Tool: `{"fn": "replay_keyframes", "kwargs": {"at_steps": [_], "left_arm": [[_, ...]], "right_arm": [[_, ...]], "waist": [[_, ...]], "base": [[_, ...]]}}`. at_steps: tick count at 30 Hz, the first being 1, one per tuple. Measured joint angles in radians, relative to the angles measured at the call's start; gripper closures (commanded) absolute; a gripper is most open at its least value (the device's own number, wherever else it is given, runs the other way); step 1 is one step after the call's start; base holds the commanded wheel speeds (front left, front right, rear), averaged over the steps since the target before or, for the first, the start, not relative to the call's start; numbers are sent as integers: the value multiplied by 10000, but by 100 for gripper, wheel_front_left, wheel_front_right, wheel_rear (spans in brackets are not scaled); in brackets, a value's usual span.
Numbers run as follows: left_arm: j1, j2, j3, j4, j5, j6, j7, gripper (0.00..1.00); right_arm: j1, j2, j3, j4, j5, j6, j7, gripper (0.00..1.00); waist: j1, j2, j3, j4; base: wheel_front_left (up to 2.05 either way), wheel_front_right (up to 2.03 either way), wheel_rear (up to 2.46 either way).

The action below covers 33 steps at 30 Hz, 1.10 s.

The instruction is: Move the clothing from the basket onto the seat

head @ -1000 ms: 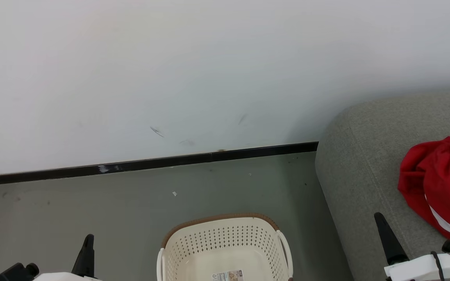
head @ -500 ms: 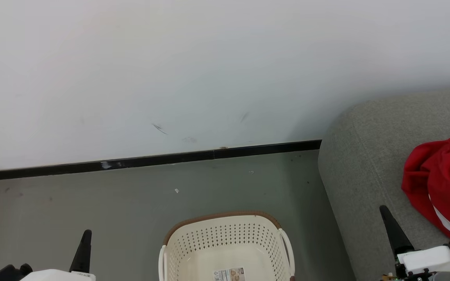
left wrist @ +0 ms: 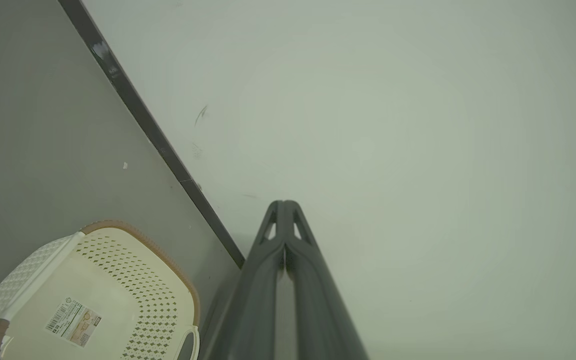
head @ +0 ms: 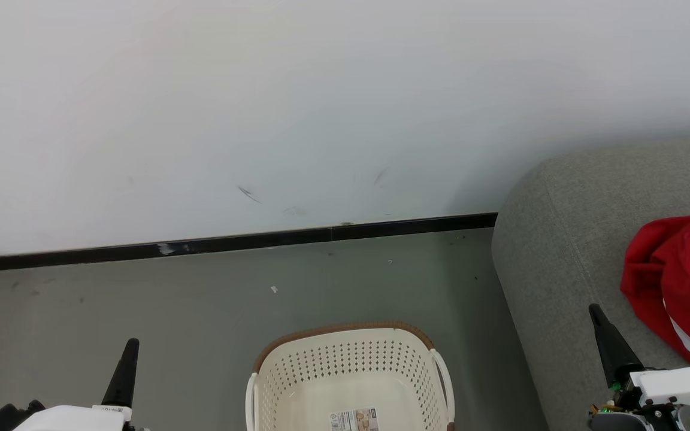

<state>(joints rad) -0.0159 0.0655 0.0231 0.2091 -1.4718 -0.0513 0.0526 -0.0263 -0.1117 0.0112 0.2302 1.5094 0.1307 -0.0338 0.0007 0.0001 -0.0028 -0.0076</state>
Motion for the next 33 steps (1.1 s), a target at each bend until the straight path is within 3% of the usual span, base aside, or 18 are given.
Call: {"fn": "replay_keyframes", "kwargs": {"at_steps": [13,33], "left_arm": [[-240,-192,341,270,-1430,-487,355,100],[-383,-234,357,364,-1473,-550,357,100]], "right_arm": [[-188,-155,-35,155,2052,0,318,100],[-288,-163,-58,251,2063,0,336,100]], "waist": [[-1,0,49,76],[-2,0,47,76]], "base": [[0,0,0],[0,0,0]]}}
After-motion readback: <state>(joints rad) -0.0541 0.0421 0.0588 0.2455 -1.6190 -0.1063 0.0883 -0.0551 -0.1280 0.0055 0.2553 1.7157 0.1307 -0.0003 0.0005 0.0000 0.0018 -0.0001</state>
